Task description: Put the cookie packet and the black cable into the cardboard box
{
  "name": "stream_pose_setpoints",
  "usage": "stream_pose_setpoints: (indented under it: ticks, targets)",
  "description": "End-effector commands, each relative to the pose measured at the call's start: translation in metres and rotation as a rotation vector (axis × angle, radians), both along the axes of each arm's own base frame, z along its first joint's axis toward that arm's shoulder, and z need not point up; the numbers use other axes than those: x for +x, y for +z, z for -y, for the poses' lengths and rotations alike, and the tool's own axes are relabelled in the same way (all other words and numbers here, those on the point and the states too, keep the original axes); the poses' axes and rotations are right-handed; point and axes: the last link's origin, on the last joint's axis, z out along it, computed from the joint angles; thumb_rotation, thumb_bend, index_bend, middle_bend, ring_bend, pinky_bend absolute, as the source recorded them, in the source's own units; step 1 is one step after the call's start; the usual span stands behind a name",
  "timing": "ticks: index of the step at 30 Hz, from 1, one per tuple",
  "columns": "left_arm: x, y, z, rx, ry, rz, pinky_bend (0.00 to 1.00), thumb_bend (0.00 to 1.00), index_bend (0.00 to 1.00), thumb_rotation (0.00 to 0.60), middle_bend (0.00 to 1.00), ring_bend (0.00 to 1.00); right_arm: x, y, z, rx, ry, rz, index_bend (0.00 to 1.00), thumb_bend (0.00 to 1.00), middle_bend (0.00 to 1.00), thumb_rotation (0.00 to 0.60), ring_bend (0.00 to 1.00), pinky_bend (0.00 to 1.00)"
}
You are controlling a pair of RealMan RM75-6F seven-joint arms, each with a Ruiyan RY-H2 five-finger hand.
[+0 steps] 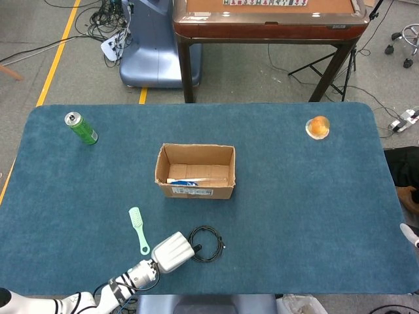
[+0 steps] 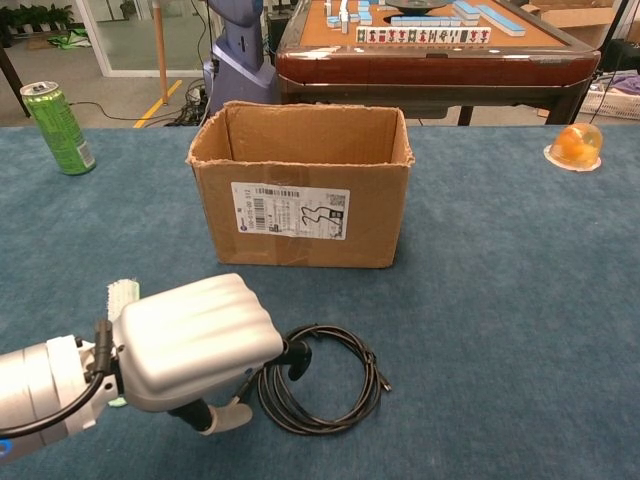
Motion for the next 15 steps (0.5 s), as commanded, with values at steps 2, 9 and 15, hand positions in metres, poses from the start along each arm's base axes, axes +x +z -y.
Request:
stream_pose_setpoints:
  ticks: [2, 9, 15]
  targets:
    - [0.0003, -0.0019, 0.0006, 0.003, -0.005, 0.001, 1.0, 0.26, 0.38, 0.6, 1.0, 0.99, -0.0004, 0.0004, 0.0005, 0.001, -0.001, 0.002, 0.28, 0.08, 0.38, 0.6, 0.26, 0.44]
    - [0.0027, -0.0055, 0.0019, -0.001, -0.022, -0.008, 1.0, 0.26, 0.37, 0.6, 1.0, 0.99, -0.0012, 0.0, 0.0021, 0.005, -0.004, 0.003, 0.28, 0.08, 0.38, 0.6, 0.26, 0.44]
    - [0.0025, -0.0077, 0.0017, 0.003, -0.028, -0.024, 1.0, 0.26, 0.38, 0.6, 1.0, 0.99, -0.001, -0.0012, 0.0032, 0.013, -0.005, 0.003, 0.28, 0.08, 0.38, 0.6, 0.26, 0.44]
